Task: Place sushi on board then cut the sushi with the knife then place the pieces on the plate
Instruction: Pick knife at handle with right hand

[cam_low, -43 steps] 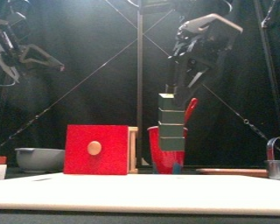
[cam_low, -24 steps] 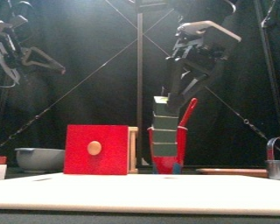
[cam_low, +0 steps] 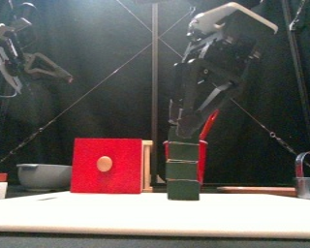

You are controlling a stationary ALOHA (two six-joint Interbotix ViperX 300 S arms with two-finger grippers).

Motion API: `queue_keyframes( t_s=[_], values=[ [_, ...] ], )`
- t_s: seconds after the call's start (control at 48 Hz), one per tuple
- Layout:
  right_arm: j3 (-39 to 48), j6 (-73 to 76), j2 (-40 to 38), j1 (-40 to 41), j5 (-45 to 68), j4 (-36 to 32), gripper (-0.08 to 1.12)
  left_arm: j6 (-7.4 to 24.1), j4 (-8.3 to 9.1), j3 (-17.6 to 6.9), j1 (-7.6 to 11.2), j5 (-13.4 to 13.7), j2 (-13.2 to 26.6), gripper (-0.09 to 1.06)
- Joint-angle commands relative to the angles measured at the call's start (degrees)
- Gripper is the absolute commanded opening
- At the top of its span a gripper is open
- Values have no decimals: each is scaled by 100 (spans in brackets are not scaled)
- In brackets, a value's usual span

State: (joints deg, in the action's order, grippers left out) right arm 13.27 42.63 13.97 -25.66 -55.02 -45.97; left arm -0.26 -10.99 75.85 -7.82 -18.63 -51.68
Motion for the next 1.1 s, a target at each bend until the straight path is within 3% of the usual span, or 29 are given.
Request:
queue_keyframes(
  t_s=[0.021,0.271,0.646,0.875,1.104],
  values=[
    [-211,26,-193,-9,-255,-123,93,0,-18,-114,-44,-44,18,11],
    [-26,18,-396,167,-185,132,93,0,-79,-35,-44,-44,18,11],
    [615,-70,-923,1002,1090,800,93,0,-132,141,-105,-44,26,11],
    [861,-88,-984,1099,1907,1485,93,0,-202,185,-132,-44,18,11],
    [1037,-88,-993,1195,2268,1661,93,0,-202,176,-211,-53,18,11]
  ],
)
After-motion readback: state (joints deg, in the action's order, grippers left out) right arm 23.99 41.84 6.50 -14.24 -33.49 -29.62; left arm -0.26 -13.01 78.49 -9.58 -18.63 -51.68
